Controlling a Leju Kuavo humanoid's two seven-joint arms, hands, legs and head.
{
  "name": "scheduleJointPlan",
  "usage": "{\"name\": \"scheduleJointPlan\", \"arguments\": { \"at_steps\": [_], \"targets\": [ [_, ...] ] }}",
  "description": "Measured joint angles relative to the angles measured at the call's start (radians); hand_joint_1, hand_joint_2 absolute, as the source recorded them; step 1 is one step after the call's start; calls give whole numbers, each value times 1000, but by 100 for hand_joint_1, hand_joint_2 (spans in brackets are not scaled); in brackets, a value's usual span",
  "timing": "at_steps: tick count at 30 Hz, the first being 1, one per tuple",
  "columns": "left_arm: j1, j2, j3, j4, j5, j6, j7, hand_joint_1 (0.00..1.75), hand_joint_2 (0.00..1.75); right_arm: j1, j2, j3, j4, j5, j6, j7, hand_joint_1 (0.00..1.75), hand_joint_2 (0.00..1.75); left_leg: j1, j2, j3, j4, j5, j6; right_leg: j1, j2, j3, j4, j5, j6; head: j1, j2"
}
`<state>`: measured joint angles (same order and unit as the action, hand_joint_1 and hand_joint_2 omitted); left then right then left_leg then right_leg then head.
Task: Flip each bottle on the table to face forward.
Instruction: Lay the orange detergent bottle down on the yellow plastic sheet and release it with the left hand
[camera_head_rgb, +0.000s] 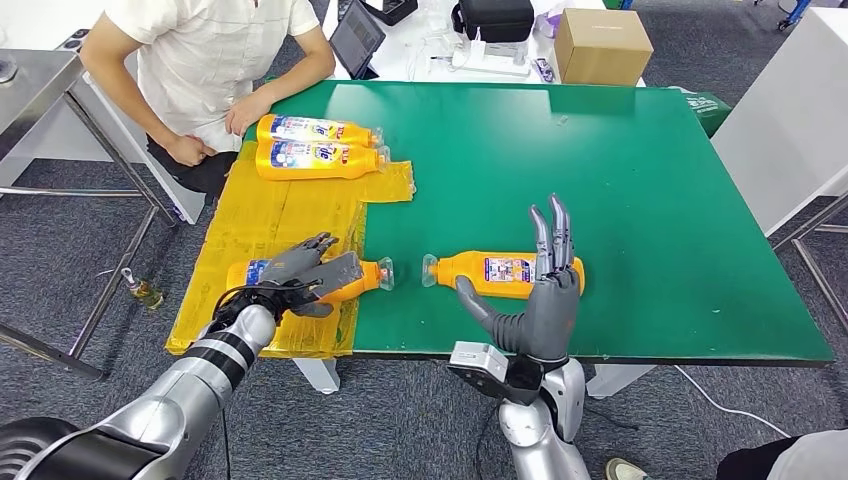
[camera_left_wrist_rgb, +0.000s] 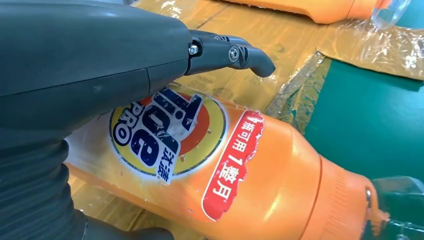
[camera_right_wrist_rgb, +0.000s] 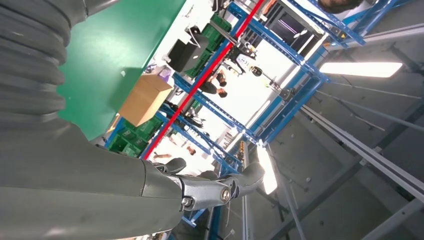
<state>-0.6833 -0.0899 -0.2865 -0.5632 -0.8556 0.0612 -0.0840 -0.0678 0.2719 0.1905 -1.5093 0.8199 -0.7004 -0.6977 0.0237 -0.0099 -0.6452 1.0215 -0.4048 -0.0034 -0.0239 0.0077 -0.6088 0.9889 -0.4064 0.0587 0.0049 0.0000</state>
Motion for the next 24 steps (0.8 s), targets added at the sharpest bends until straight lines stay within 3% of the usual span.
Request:
{"name": "scheduleJointPlan", "arguments": {
  "at_steps": [5, 8, 9, 12, 16, 19, 24],
  "targets": [
    [10, 2, 1, -3, 69, 10, -84, 0, 175, -4, -5, -2, 11, -5, 0, 0, 0, 175, 0, 0, 0, 0, 0, 0, 0, 0, 0, 0, 0, 0, 0, 0],
    [39, 2, 6, -32, 128, 26, -155, 0, 44, -4, -8, -3, 12, -10, 0, 0, 0, 175, 0, 0, 0, 0, 0, 0, 0, 0, 0, 0, 0, 0, 0, 0],
    [46, 2, 8, -43, 143, 29, -169, 0, 44, -4, -9, -3, 12, -11, 0, 0, 0, 175, 0, 0, 0, 0, 0, 0, 0, 0, 0, 0, 0, 0, 0, 0],
    [66, 2, 14, -83, 190, 37, -202, 0, 175, -4, -12, -4, 12, -12, 0, 0, 0, 175, 0, 0, 0, 0, 0, 0, 0, 0, 0, 0, 0, 0, 0, 0],
    [187, 0, 38, -268, 472, -5, -279, 0, 175, -3, -20, -4, 13, -50, 0, 0, 0, 175, 0, 2, 0, 0, 0, 0, 0, 1, -1, 0, 0, 0, 0, 0],
    [273, 1, 52, -426, 717, -35, -284, 0, 175, 0, -27, -4, 11, -124, 0, 0, 0, 175, 0, 1, -1, 0, -1, 0, 0, 1, -2, 0, 0, 0, 0, 0],
    [367, 9, 55, -598, 836, -2, -280, 0, 175, 13, -37, -15, -10, -183, 0, 0, 0, 175, 0, 1, -1, 0, -1, 0, 0, 1, -2, 0, -1, 0, 0, 0]
  ]
}}
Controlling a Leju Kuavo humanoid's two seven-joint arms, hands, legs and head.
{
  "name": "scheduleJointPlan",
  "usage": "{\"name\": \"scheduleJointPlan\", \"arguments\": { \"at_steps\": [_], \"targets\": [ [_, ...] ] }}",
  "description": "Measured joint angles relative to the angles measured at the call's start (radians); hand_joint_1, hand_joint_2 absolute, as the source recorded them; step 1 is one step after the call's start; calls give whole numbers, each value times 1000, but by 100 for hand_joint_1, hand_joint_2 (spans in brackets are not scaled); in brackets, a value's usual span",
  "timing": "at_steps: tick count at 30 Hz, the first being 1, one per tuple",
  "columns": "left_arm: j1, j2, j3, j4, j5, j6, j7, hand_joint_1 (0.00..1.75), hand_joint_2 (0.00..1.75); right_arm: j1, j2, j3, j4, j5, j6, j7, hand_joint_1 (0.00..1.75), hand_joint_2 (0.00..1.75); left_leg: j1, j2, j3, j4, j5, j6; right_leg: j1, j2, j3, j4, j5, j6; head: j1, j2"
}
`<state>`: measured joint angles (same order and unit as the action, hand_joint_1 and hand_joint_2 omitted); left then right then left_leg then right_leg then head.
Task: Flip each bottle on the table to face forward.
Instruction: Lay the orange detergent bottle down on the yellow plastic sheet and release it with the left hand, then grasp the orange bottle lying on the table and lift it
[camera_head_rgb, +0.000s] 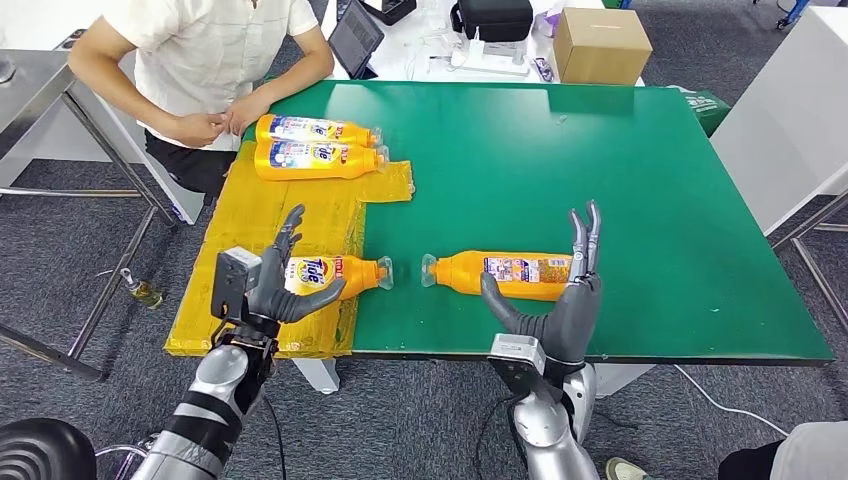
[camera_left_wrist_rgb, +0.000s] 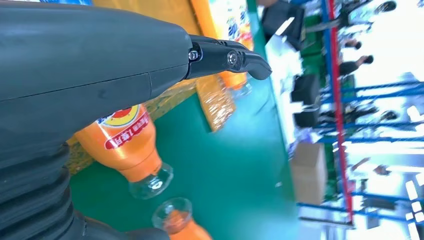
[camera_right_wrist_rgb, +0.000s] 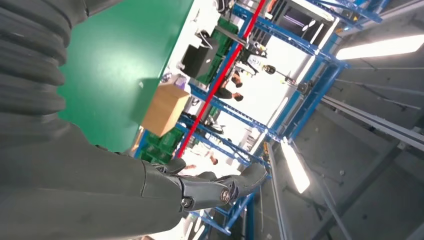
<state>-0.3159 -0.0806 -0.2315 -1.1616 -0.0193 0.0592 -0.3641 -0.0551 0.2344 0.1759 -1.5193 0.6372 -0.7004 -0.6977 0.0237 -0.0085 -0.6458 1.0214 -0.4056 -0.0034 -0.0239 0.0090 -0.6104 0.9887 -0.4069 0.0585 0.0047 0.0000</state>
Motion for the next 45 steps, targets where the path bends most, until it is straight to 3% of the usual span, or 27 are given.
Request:
{"name": "scheduleJointPlan", "arguments": {
  "at_steps": [9, 17, 26, 34, 39, 45],
  "targets": [
    [115, 24, -3, -176, 57, 9, -29, 0, 175, -42, -101, -109, 230, 203, 0, 11, 0, 175, 0, -1, 0, 0, 0, 0, 0, -1, 1, 0, 0, 0, 0, 0],
    [137, 27, -29, -230, 66, 12, -35, 0, 175, -169, -191, -246, 472, 386, -1, 94, 0, 175, 0, -1, 0, 0, 0, 0, 0, -1, 1, 0, 1, 0, 0, 0],
    [138, 26, -51, -240, 66, 31, -34, 0, 175, -232, -217, -292, 593, 503, -1, 128, 0, 175, 0, -1, 0, 0, 0, 0, 0, -1, 1, 0, 0, 0, 0, 0],
    [121, 24, -69, -238, 84, 30, -28, 0, 175, -303, -217, -287, 708, 544, -1, 172, 0, 175, 0, -1, 0, 0, 1, 0, 0, 0, 1, 0, 1, 1, 0, 0],
    [77, 12, -88, -220, 103, 24, -20, 0, 175, -385, -218, -202, 843, 553, 4, 238, 0, 175, 0, -1, 0, 0, 2, 1, 0, 0, 1, 0, 2, 1, 0, 0],
    [30, 0, -106, -183, 118, 30, -17, 0, 175, -449, -227, -84, 969, 593, 92, 336, 0, 175, 0, -1, 0, 0, 2, 1, 0, -1, 1, 0, 2, 1, 0, 0]
  ]
}}
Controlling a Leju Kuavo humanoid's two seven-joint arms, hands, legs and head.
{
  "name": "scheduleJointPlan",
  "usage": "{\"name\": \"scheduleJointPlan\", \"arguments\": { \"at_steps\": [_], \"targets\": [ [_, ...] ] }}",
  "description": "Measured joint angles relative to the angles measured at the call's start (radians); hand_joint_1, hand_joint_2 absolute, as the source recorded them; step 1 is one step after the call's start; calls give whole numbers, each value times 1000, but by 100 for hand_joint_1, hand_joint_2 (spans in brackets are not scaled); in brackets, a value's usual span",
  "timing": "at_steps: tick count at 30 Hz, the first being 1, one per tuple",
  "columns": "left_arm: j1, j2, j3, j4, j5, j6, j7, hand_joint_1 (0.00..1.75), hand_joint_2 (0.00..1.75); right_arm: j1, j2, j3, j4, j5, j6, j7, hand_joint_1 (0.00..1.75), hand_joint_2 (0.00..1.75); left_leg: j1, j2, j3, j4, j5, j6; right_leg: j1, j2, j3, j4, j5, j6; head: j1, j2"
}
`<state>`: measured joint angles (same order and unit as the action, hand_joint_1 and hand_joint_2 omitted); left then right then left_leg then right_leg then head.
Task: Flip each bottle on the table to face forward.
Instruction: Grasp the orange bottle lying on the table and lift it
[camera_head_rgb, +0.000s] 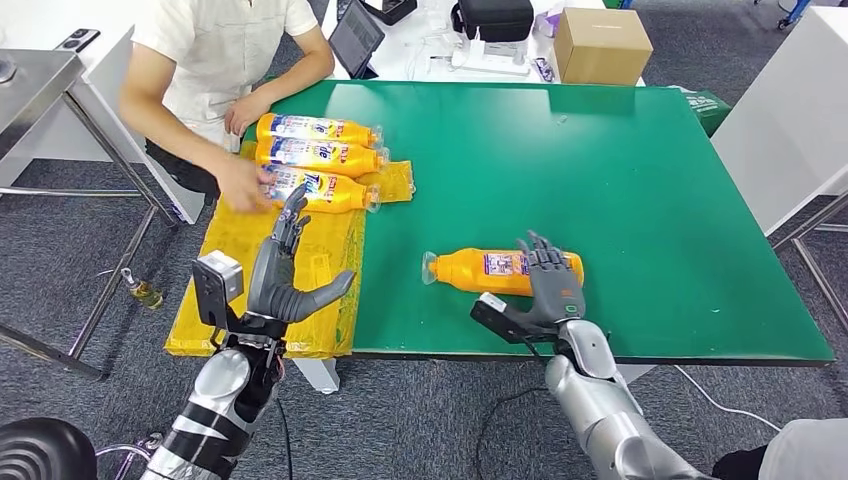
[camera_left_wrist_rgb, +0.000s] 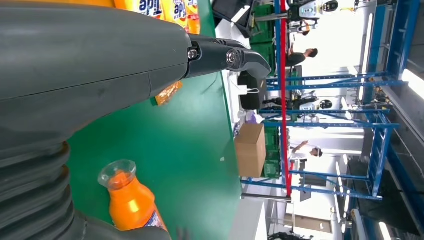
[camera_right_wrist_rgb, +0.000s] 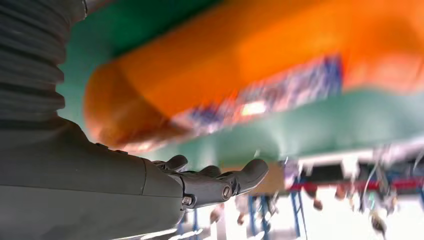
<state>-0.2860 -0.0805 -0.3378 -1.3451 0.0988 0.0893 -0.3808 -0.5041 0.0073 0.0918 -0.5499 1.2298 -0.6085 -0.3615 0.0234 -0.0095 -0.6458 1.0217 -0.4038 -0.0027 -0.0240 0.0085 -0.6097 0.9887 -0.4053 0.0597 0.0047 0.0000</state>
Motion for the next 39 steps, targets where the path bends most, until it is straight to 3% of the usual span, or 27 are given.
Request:
{"name": "scheduleJointPlan", "arguments": {
  "at_steps": [7, 18, 19, 23, 24, 32, 39],
  "targets": [
    [-23, -3, -6, 27, 5, 0, 4, 0, 175, -40, -15, 72, 59, 5, 25, 23, 0, 175, 0, 0, 0, 0, 0, 0, 0, 0, 0, 0, 0, 0, 0, 0],
    [-37, -5, -8, 51, 14, 1, 14, 0, 175, -83, -31, 155, 87, 55, 85, 135, 0, 175, 0, 1, 2, 0, 0, 0, 0, 0, 1, 0, 0, 0, 0, 0],
    [-36, -5, -8, 51, 13, 1, 15, 0, 175, -86, -34, 168, 88, 67, 82, 160, 9, 175, 0, 1, 2, 0, 0, 0, 0, 0, 1, 0, 0, 0, 0, 0],
    [-29, -5, -9, 51, 5, 3, 17, 0, 175, -92, -48, 208, 89, 94, 79, 242, 164, 175, 0, 0, 2, 0, 0, 0, 0, 0, 2, 0, 0, 0, 0, 0],
    [-27, -5, -9, 50, 2, 3, 17, 0, 175, -92, -50, 215, 89, 93, 86, 253, 173, 175, 0, 0, 2, 0, 0, 0, 0, 0, 2, 0, 0, 0, 0, 0],
    [-2, -5, -18, 25, -7, 0, 27, 0, 175, -91, -66, 232, 89, 48, 141, 289, 170, 175, 0, 0, 2, 0, 0, 0, 0, 0, 2, 0, 0, 0, 0, 0],
    [11, -5, -23, 13, -7, -6, 36, 0, 175, -96, -71, 232, 89, -17, 193, 263, 166, 175, 0, 0, 2, 0, 0, 0, 0, 0, 2, 0, 0, 0, 0, 0]
  ]
}}
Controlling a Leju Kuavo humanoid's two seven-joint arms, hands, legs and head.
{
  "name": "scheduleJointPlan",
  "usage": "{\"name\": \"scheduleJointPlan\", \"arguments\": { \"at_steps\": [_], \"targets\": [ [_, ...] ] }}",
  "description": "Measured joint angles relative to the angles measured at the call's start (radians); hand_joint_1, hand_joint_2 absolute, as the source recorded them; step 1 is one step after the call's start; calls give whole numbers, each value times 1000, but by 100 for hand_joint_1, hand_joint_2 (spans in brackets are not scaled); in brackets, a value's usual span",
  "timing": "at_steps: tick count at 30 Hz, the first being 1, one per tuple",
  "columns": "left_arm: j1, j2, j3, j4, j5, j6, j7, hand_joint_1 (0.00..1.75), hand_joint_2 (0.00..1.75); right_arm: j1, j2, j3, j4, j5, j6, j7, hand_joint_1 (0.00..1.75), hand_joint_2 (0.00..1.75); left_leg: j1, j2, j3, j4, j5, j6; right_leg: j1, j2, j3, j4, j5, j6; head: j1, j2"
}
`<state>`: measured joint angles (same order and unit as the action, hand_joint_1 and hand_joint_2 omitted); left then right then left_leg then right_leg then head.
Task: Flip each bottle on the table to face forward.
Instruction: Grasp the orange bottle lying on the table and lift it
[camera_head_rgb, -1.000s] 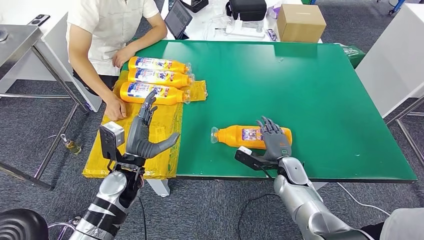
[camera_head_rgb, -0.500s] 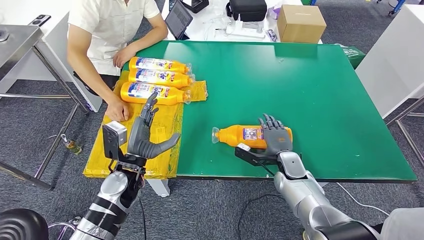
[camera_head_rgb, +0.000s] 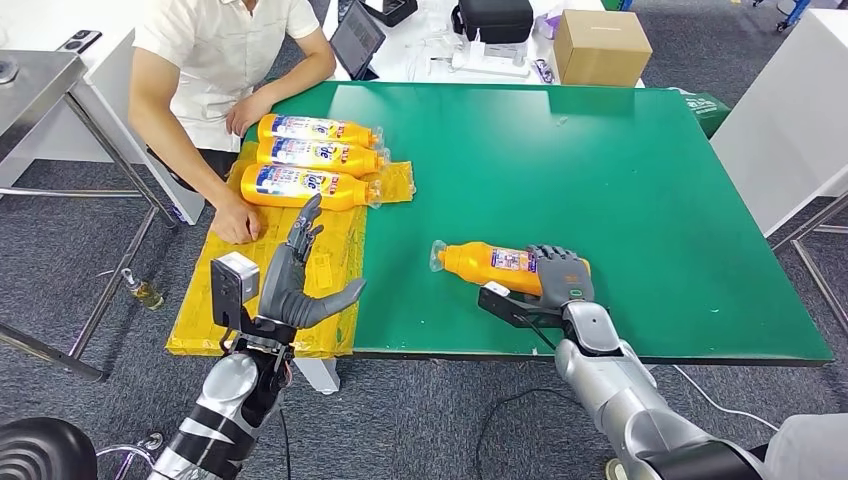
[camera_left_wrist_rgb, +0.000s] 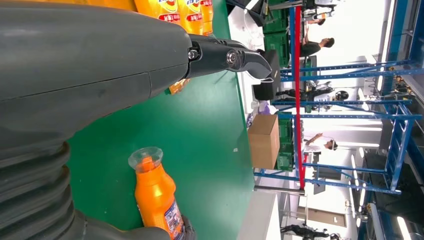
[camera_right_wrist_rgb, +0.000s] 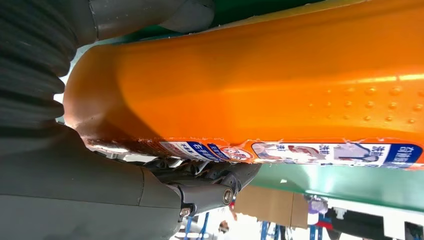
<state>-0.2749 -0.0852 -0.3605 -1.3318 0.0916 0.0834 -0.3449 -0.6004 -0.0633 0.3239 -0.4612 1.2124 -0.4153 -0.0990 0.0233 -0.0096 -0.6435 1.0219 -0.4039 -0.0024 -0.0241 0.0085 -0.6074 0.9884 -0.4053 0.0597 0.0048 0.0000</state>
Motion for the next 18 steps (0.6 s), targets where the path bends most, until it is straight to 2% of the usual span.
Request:
{"name": "scheduleJointPlan", "arguments": {
  "at_steps": [13, 16, 18],
  "targets": [
    [8, 0, -1, -8, 0, -2, 0, 0, 175, -1, -3, 0, -1, -28, 17, -21, 167, 175, 0, 0, 1, 0, 0, 0, 0, 0, 1, 0, 0, 0, 0, 0],
    [10, 0, -1, -9, 0, -2, 1, 0, 175, 0, -3, -10, -7, -116, 44, -91, 158, 175, 0, 0, 1, 0, 0, 0, 0, 0, 1, 0, 0, 0, 0, 0],
    [13, 0, -1, -11, -2, 11, -2, 0, 175, 2, -2, -25, -19, -215, 75, -166, 164, 175, 0, 1, 3, 0, -1, 0, 0, 1, 2, 0, 0, 0, 0, 0]
  ]
}}
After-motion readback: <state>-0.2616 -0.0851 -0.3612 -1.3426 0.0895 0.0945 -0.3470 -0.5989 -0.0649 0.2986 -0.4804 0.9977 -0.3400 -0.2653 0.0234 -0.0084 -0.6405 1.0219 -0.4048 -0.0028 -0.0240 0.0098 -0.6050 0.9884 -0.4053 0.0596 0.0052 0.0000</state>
